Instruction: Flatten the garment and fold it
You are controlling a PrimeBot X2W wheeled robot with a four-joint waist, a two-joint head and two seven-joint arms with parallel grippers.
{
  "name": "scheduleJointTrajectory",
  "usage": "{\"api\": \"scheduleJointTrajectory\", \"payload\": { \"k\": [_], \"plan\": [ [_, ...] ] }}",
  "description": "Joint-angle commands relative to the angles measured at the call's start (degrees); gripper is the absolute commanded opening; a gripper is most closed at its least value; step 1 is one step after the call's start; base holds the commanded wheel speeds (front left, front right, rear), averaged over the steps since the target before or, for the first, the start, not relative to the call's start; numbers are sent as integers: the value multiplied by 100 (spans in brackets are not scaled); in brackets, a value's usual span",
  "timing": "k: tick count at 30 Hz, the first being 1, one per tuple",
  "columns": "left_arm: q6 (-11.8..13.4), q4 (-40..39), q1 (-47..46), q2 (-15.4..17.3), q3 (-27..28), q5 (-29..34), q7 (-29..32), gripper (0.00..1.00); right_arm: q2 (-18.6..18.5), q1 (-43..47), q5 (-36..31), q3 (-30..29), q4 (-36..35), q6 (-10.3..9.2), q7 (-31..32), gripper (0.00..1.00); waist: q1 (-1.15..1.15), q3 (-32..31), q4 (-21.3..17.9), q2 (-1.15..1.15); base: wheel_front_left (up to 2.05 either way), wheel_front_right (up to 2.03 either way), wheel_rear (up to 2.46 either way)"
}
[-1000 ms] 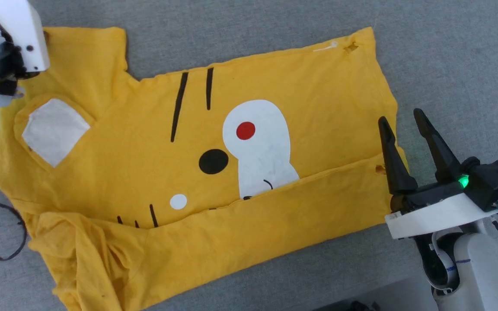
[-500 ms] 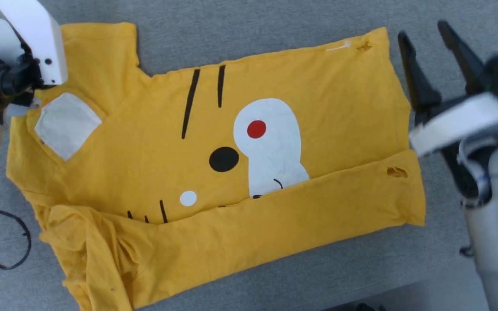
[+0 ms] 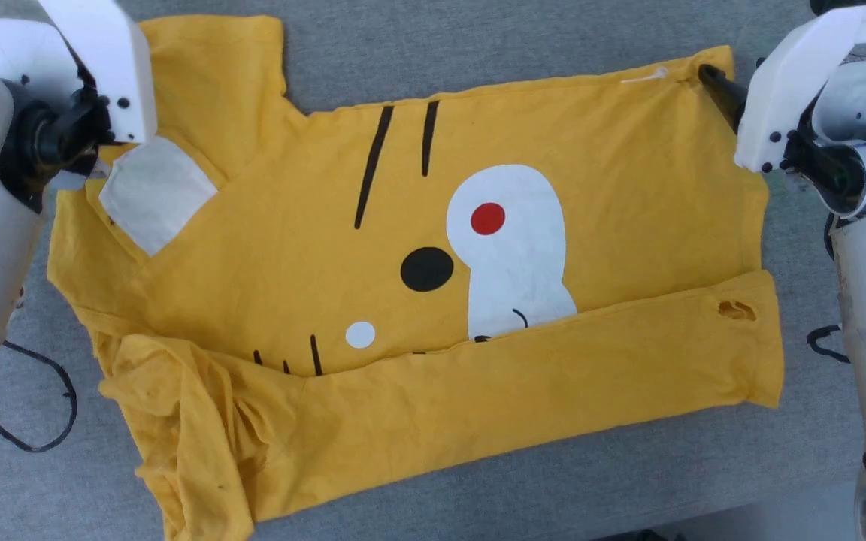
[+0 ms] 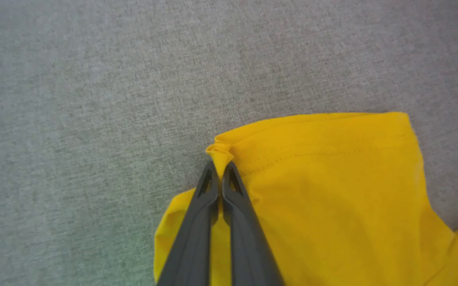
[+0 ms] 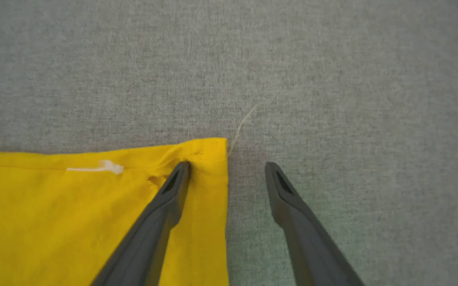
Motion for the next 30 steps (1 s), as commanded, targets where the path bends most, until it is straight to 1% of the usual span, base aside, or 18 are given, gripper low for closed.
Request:
{"api": "scheduleJointTrajectory", "payload": {
  "k": [1,2,3,4,5,6,8,10,11,14,17,19,22,24,26,28,30],
  "plan": [
    [-43,71,94,-56,-72,-14,-12,0,22,-131,-15,-3,105,-5,113,100,0,39,43,0,0,0,0],
    [-60,69,84,-73,-66,-20,-50,0,29,-184,-11,-6,187,-5,217,98,0,52,58,0,0,0,0],
    [-76,75,76,-84,-64,-22,-84,0,36,-226,-20,-3,265,-5,324,55,0,61,68,0,0,0,0],
    [-98,82,71,-92,-70,-18,-112,0,41,-260,-46,-1,338,-5,437,38,0,67,77,0,0,0,0],
    [-119,89,67,-101,-70,-19,-150,0,45,-287,-76,-16,405,-5,551,15,0,71,84,0,0,0,0],
    [-141,96,66,-113,-64,-23,-200,0,57,-309,-106,-29,457,-5,658,0,0,70,93,0,0,0,0],
    [-179,117,80,-142,-36,-32,-354,0,88,-331,-157,-57,491,-5,772,0,0,50,113,0,0,0,0],
    [-209,127,127,-178,44,-39,-676,0,117,-311,-188,-53,433,-5,706,0,0,-8,132,0,0,0,0],
    [-209,127,127,-178,44,-39,-676,0,117,-311,-188,-53,433,-5,706,0,0,-8,132,0,0,0,0],
    [-253,123,325,-231,203,-24,-1419,0,137,-148,-172,-49,250,-5,362,0,0,-175,180,0,0,0,0],
    [-338,62,675,-269,333,39,-2339,0,120,168,-64,71,-43,-5,-216,0,0,-424,237,0,0,0,0],
    [-319,1,949,-302,464,101,-3074,0,11,446,-44,254,-284,-5,-673,0,0,-620,300,0,0,0,0],
    [-336,-104,1489,-357,601,72,-3891,0,-129,948,80,522,-625,-5,-1347,0,0,-967,380,0,0,0,0],
    [-318,-230,1867,-378,699,34,-4355,0,-245,1301,142,690,-836,-5,-1751,0,0,-1200,441,0,0,0,0],
    [-351,-414,2267,-436,805,-56,-4824,0,-359,1662,237,796,-986,-5,-2112,0,0,-1430,514,0,0,0,0],
    [-398,-557,2710,-473,816,-134,-5110,0,-454,2003,346,842,-1080,-5,-2428,0,0,-1656,575,0,0,0,0],
    [-377,-699,3157,-512,842,-237,-5305,0,-546,2300,404,879,-1146,-5,-2706,0,0,-1855,616,0,0,0,0]
  ]
}}
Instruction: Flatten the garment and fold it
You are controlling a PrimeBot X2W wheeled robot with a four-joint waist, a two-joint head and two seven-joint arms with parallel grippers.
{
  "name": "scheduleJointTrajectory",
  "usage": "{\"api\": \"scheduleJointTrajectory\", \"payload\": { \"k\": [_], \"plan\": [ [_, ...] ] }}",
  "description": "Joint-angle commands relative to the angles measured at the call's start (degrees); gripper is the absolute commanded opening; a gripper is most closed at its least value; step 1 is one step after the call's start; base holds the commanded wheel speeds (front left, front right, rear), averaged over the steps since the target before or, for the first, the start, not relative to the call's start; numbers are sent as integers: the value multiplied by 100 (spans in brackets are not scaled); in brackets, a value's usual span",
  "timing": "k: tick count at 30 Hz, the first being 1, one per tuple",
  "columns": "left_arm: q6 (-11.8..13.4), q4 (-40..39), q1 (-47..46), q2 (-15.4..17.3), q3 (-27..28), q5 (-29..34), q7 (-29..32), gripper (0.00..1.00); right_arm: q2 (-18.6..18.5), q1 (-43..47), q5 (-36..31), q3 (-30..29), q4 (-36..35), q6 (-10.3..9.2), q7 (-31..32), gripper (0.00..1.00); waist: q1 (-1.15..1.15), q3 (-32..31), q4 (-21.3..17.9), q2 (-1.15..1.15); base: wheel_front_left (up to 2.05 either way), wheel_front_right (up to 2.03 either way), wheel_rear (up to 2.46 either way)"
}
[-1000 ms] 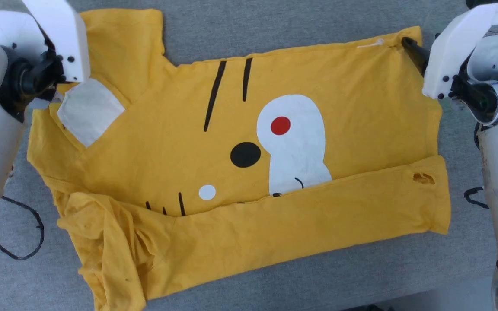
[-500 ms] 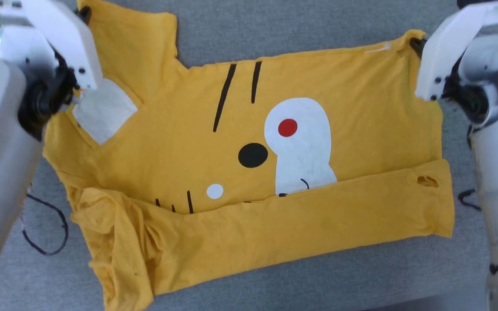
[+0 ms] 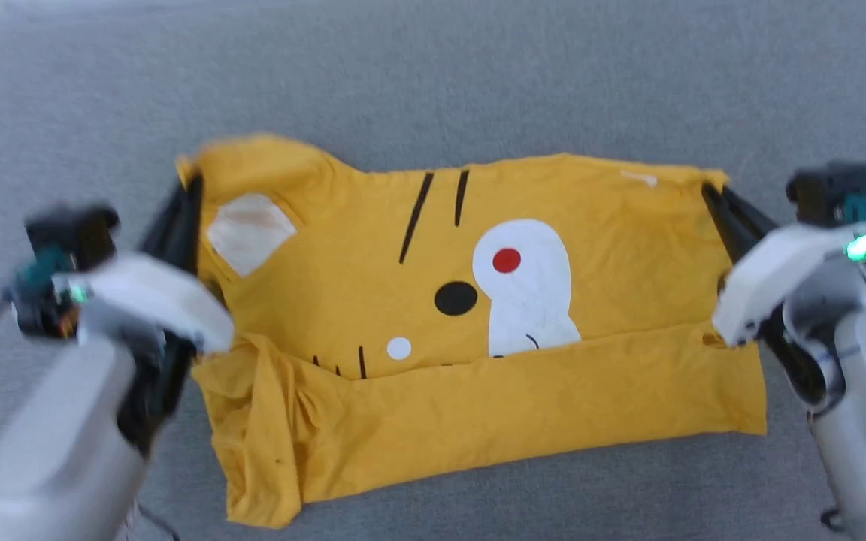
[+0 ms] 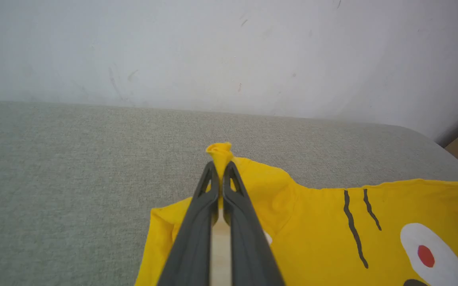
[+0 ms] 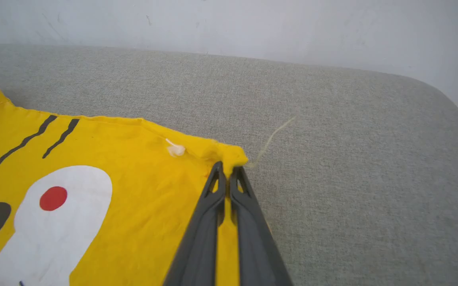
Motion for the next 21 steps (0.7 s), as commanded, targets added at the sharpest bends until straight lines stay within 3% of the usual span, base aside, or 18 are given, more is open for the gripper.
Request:
{"api": "scheduleJointTrajectory", "payload": {
  "k": [1,8,16,21],
  "plan": [
    [17,-46,155,-5,26,-47,-54,0,-20,90,63,12,-40,-6,-75,0,1,-523,222,0,0,0,0],
    [107,-566,1455,-79,68,-398,-253,0,-201,912,152,-91,16,-6,-362,0,1,-899,343,0,0,0,0],
    [253,-1020,2634,38,84,-796,-199,0,-447,1298,-39,-144,184,-6,77,0,1,-1035,429,0,0,0,0],
    [141,-1035,2991,33,-49,-965,-60,0,-598,1341,-144,-17,347,-6,544,0,1,-1006,507,0,0,0,0]
  ]
}}
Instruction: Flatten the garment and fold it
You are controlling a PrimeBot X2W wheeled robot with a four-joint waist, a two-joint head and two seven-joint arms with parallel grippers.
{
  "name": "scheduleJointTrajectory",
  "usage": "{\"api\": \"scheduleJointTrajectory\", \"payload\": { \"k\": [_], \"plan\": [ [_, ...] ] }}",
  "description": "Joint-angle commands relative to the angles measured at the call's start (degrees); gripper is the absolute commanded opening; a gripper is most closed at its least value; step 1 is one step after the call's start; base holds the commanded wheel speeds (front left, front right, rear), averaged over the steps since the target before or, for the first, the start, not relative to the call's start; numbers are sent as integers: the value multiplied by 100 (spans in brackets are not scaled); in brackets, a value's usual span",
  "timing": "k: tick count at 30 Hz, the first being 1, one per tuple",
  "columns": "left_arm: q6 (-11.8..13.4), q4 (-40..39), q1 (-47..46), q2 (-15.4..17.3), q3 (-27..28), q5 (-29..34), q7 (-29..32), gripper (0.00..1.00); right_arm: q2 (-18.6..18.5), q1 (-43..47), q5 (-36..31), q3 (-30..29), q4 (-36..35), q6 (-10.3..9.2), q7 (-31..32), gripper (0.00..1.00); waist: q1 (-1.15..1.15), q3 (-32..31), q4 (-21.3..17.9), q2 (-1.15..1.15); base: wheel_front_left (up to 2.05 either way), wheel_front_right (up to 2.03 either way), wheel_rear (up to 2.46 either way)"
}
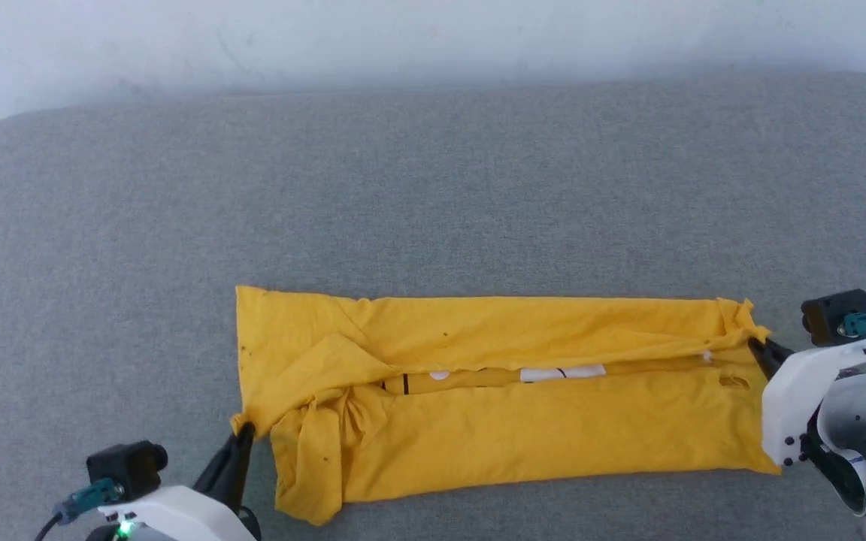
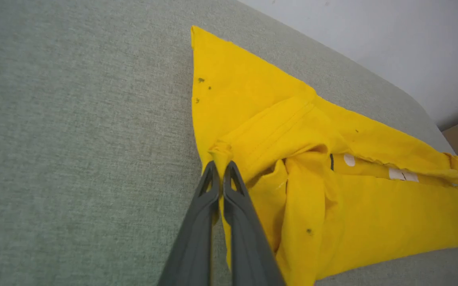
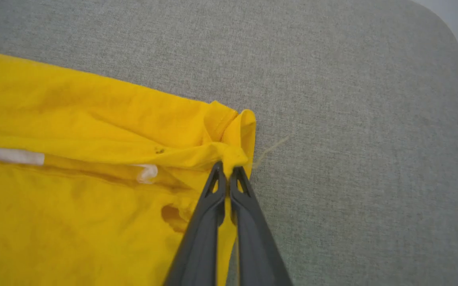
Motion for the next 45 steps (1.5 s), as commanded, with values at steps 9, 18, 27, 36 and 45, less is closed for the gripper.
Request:
{"api": "scheduleJointTrajectory", "payload": {
  "k": [9,18,27,36,45],
  "plan": [
    [-260,559,19,-177,-451,26,328,0,-48,-132,-138,220,533,-6,537,0,1,161,108,0,0,0,0],
    [-427,864,-88,-463,-637,-26,399,100,188,88,225,-222,592,-6,497,100,1,-31,268,0,0,0,0],
    [-326,451,-169,-469,-418,231,-159,100,708,830,444,-1156,-290,-6,15,100,1,-333,409,0,0,0,0],
    [-168,89,-576,-793,485,1529,-417,100,1594,1262,67,-2132,-1264,-6,-772,100,1,-450,557,0,0,0,0],
    [-524,-120,-722,-1625,1692,3505,-420,100,1831,944,-193,-2857,-846,-6,-824,100,1,-447,596,0,0,0,0]
  ]
}}
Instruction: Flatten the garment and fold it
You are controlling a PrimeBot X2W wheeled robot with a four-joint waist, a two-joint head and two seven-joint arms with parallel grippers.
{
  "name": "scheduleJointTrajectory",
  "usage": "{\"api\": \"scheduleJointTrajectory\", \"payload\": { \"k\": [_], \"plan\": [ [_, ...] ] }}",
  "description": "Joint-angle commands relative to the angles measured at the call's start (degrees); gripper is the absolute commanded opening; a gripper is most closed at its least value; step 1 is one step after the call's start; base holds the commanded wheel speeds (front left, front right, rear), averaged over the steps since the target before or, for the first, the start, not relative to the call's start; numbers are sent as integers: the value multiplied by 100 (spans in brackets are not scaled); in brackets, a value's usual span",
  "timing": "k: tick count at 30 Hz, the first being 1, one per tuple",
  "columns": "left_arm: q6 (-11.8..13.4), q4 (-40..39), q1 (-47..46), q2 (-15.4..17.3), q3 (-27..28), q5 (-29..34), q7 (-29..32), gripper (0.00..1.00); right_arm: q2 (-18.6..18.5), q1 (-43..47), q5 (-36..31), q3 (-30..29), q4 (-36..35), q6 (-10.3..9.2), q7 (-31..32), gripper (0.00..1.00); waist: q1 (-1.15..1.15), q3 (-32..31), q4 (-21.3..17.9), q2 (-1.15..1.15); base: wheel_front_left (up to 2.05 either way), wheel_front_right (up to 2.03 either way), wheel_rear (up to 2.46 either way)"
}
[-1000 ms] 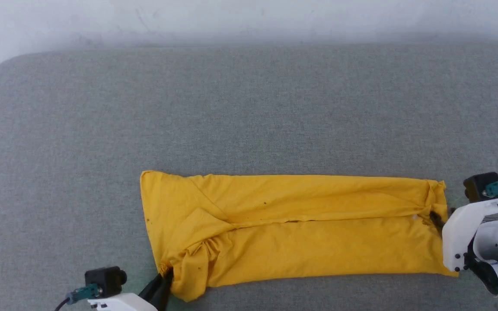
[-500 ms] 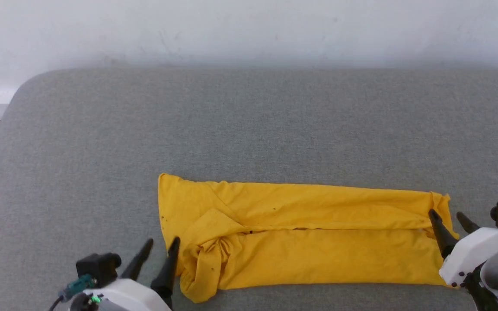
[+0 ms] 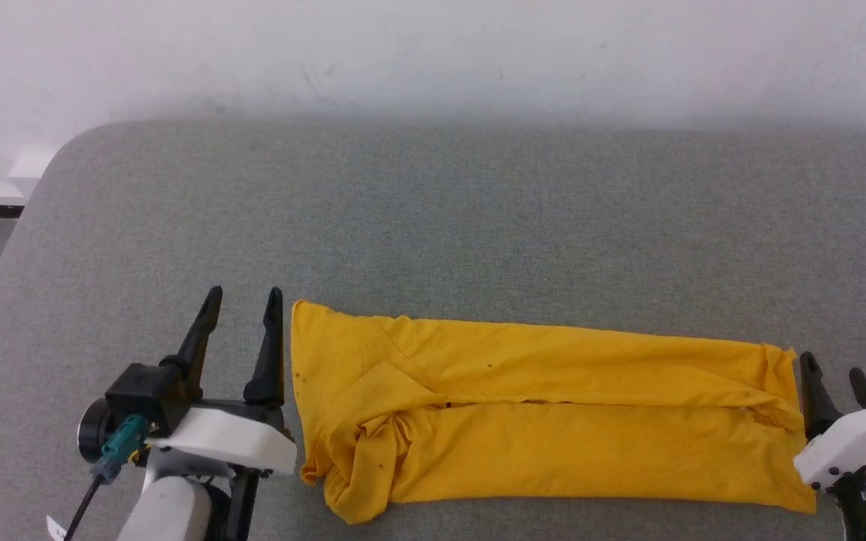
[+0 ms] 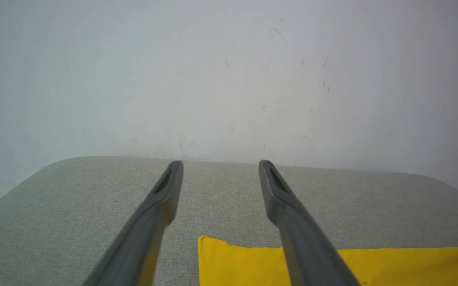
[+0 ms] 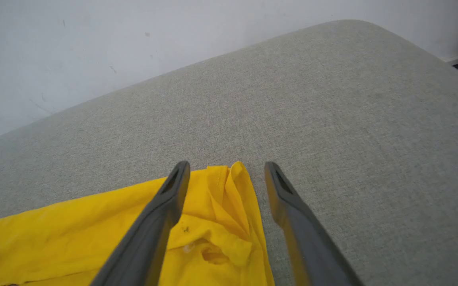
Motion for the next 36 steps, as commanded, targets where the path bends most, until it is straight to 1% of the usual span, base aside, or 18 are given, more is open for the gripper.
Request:
{"api": "scheduleJointTrajectory", "payload": {
  "k": [1,4,8,9,14,17,18,19,20,21,22,25,28,33,36],
  "plan": [
    [-77,-27,-93,-132,139,199,-26,100,21,-145,-53,-90,193,-5,95,100,0,4,-4,0,0,0,0],
    [-194,-25,-91,-373,434,562,-26,100,22,-398,-61,-308,724,-5,383,100,0,22,-5,0,0,0,0],
    [-411,52,-97,-637,710,885,-26,100,23,-702,-404,-448,1305,-5,861,100,0,58,2,0,0,0,0],
    [-411,52,-97,-637,710,885,-26,100,23,-702,-404,-448,1305,-5,861,100,0,58,2,0,0,0,0],
    [-642,141,-79,-883,956,1122,-27,100,24,-870,-891,-414,1674,-5,1645,100,0,97,32,0,0,0,0],
    [-749,178,-52,-978,1077,1199,-27,100,24,-847,-951,-405,1729,-5,2168,100,0,97,47,0,0,0,0],
    [-778,185,-44,-1005,1118,1216,-27,100,24,-826,-930,-381,1730,-5,2349,98,0,96,50,0,0,0,0],
    [-806,191,-36,-1028,1155,1234,-27,100,24,-804,-912,-359,1703,-5,2490,45,0,96,51,0,0,0,0],
    [-833,199,-30,-1047,1186,1258,-27,100,24,-786,-894,-348,1651,-5,2577,31,0,97,50,0,0,0,0],
    [-855,208,-26,-1065,1220,1275,-27,100,24,-769,-882,-344,1590,-5,2630,12,0,96,47,0,0,0,0],
    [-876,216,-23,-1080,1255,1290,-27,100,24,-750,-894,-343,1521,-5,2657,0,0,97,42,0,0,0,0],
    [-929,249,-21,-1118,1342,1334,-27,100,24,-716,-913,-358,1330,-5,2668,0,0,93,23,0,0,0,0],
    [-972,277,-22,-1148,1384,1371,-27,100,24,-716,-982,-497,1132,-5,2491,0,0,96,12,0,0,0,0],
    [-1024,298,-44,-1182,1406,1407,-27,100,-20,-687,-1555,-1081,878,-5,2073,0,0,125,46,0,0,0,0],
    [-1044,301,-36,-1192,1463,1422,-27,100,-211,-708,-1864,-1361,845,-5,1798,0,0,145,34,0,0,0,0]
  ]
}}
